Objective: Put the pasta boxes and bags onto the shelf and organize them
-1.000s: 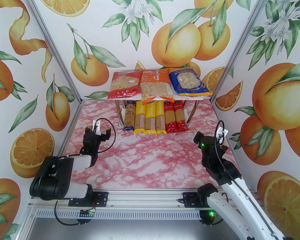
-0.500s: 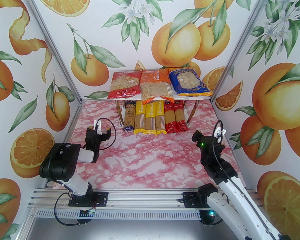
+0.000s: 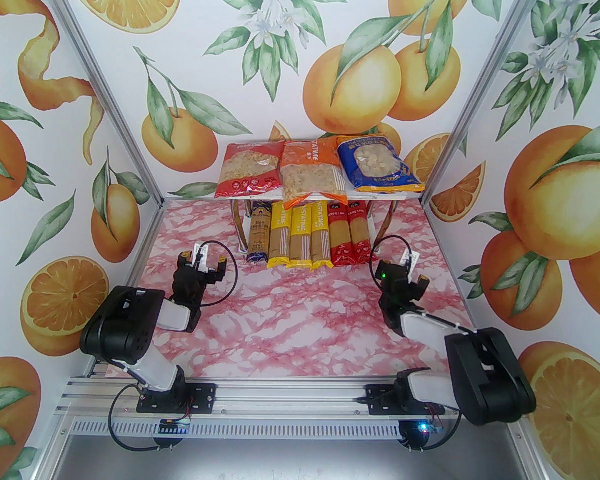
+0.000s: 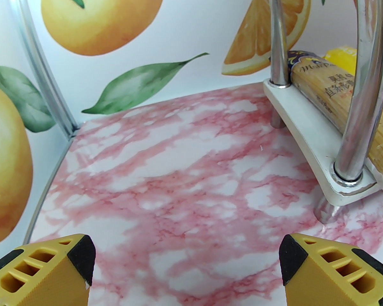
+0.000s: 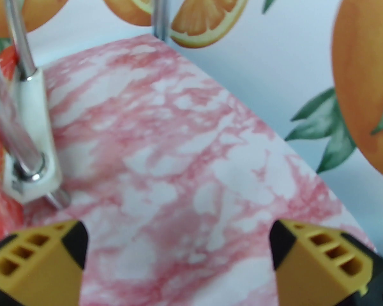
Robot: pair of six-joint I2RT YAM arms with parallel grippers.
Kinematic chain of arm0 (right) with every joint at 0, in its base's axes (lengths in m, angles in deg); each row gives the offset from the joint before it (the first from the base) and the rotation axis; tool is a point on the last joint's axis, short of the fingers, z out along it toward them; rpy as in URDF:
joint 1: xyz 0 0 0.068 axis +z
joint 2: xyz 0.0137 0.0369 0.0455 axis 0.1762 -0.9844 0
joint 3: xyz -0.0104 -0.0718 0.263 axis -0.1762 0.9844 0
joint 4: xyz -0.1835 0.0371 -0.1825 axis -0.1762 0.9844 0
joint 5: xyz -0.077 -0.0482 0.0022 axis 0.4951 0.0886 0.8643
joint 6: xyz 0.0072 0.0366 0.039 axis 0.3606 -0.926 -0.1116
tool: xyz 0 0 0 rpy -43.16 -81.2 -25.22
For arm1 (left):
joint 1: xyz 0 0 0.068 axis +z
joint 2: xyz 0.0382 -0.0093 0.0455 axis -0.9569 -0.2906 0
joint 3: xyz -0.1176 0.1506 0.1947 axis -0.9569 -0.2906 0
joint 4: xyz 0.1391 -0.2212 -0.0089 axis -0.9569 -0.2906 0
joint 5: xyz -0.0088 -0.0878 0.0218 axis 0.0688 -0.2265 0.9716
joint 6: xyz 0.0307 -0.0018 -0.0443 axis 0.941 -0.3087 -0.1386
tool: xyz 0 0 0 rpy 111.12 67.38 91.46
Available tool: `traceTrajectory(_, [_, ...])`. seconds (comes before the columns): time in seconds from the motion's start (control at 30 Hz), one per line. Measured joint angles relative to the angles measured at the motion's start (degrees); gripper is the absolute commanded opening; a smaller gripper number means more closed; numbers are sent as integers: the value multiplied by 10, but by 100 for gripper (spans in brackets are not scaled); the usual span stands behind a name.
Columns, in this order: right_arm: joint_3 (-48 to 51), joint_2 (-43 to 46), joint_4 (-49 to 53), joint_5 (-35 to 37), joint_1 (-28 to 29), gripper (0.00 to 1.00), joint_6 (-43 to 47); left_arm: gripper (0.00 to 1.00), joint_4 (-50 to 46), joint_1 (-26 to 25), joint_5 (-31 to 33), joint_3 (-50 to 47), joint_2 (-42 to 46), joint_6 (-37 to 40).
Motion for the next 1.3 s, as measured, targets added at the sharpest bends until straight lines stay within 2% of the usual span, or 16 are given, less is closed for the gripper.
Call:
traceTrajectory(0.13, [12, -45, -115, -45, -8, 100, 23, 100, -6, 0, 0, 1, 0, 0])
traceTrajectory(0.23, [16, -67, -126, -74, -9, 100, 35, 100, -19, 4, 0, 8, 0, -2])
traceTrajectory(0.6, [0, -79, -130, -105, -10, 100, 51, 100, -69, 18, 15, 35, 0, -19])
traceTrajectory(1.3, [0, -79, -134, -116, -1, 100, 72, 100, -75, 18, 16, 36, 0, -21])
